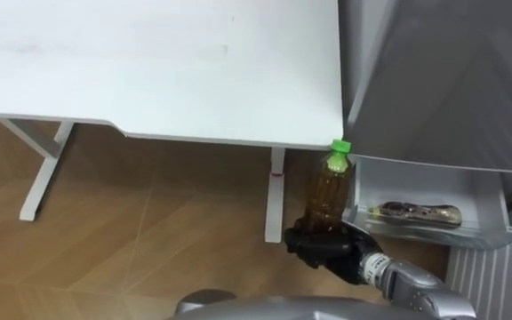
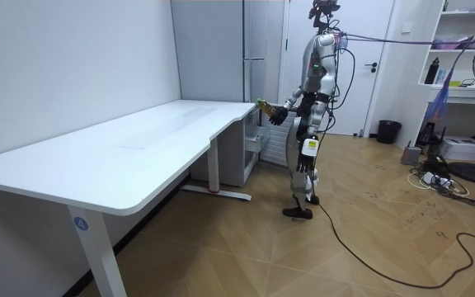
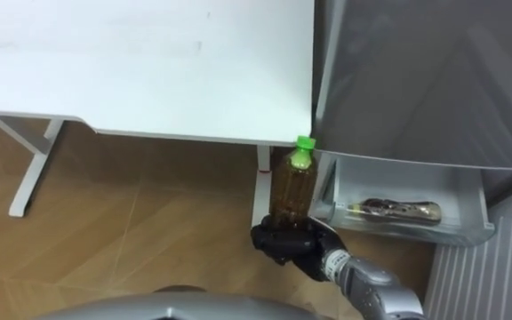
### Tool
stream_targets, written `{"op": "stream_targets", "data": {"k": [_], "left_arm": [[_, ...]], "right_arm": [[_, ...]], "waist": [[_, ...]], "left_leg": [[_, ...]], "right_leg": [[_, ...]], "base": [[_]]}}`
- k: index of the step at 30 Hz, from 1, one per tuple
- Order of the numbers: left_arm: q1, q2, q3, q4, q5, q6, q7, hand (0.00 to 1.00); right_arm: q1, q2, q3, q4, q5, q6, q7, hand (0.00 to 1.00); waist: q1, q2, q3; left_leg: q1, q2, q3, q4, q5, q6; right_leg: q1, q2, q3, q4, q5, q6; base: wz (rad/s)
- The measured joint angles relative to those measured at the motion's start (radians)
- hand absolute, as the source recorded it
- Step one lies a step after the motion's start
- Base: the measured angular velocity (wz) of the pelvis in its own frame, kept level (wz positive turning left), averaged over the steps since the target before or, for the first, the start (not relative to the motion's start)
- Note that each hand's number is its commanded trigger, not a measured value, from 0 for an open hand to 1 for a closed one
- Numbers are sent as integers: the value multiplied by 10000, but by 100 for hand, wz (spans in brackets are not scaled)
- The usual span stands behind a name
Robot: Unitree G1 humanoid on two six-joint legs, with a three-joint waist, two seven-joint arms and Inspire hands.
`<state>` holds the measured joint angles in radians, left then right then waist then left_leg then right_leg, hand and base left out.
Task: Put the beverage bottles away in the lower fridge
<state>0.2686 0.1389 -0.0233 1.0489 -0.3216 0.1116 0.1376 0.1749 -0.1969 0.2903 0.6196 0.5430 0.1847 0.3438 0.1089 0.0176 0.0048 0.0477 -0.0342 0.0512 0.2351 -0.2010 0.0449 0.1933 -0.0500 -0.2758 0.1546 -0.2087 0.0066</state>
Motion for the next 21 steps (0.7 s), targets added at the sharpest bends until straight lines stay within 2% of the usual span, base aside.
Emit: {"op": "stream_targets", "data": {"k": [5, 11, 16, 21], "left_arm": [[-130, -78, -6, 0, 29, -12, 119, 0], [-106, -104, 23, 0, 34, -23, 45, 0], [92, -253, 184, -4, 4, -94, 93, 0], [239, -352, 178, -170, -4, -272, 311, 0]], "right_arm": [[2, -27, -92, 469, 342, 4, -711, 100], [36, 6, -541, 841, 2948, 0, -1605, 100], [36, 58, -875, 1232, 4791, -179, -2206, 100], [37, 76, -951, 1525, 5643, -443, -2815, 100]], "waist": [[-192, 43, 29], [-252, 127, 34], [-279, 200, 50], [-349, 225, 49]], "left_leg": [[-30, 1, -37, 25, 1, 1], [30, -1, 37, -7, -6, 11], [127, -2, 124, -112, -5, 12], [117, 3, 137, -123, -5, 11]], "right_leg": [[-20, 0, 0, 6, 0, 0], [-22, -4, 125, 12, 12, 15], [-4, 1, 177, 8, 12, 18], [-22, 3, 211, 1, 11, 19]], "base": [[-1], [-4], [-4], [0]]}}
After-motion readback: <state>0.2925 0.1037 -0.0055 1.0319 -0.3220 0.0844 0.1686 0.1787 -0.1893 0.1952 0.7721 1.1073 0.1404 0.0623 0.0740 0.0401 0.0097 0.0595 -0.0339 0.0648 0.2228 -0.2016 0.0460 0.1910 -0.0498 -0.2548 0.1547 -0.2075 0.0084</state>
